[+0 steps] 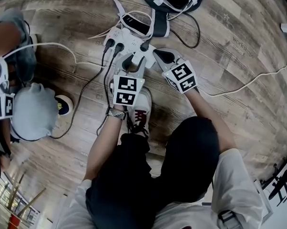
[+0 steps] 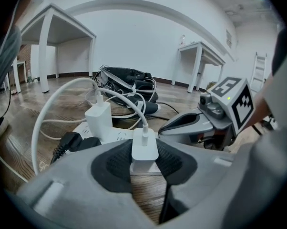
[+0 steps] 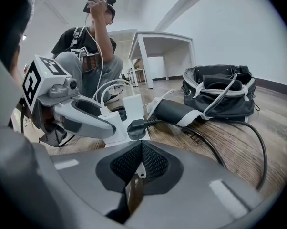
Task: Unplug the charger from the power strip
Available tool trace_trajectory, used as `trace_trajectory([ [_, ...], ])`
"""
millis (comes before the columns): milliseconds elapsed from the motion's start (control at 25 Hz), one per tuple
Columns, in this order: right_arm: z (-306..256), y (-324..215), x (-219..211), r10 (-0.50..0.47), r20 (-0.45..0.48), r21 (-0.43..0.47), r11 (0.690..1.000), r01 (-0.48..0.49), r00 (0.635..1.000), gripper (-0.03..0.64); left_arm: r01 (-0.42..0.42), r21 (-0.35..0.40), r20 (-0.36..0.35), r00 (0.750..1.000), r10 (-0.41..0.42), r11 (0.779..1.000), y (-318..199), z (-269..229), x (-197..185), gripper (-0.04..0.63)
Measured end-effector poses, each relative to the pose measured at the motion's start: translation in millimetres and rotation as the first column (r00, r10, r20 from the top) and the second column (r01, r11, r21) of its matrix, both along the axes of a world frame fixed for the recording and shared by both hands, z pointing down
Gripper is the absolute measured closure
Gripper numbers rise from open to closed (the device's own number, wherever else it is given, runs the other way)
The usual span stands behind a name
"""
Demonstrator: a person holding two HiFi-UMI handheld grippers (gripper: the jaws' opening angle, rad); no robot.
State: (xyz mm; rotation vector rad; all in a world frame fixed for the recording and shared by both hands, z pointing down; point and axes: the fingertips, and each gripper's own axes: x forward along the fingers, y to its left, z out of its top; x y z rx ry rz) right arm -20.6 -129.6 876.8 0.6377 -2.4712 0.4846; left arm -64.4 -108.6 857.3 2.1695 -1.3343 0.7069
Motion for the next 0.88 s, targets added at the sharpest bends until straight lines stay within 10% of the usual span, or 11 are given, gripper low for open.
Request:
trace_trajectory([
  [240, -0.6, -0.5, -0.4, -0.01, 0.002, 0.02, 1.0, 0.01, 1.0, 0.615, 0.025, -0.009, -0.056, 0.998, -0.026, 1.0, -0.6, -0.6, -2.2, 0.451],
  [520, -0.7, 0.1, -0.8, -0.024, 0.003, 0.035, 0.999, 0.024, 1.0, 0.615, -0.057, 0.015, 0.096, 0.994, 0.056, 0.998, 0.7, 0.0, 4.5, 0.457],
  [880, -0.6, 0.6, -0.9, -0.033, 0.018, 0.038, 0.999, 0.032, 0.999, 0.615, -0.022, -0.002, 0.022, 1.0, 0.022, 1.0, 0.5, -2.1, -0.9, 0.456],
])
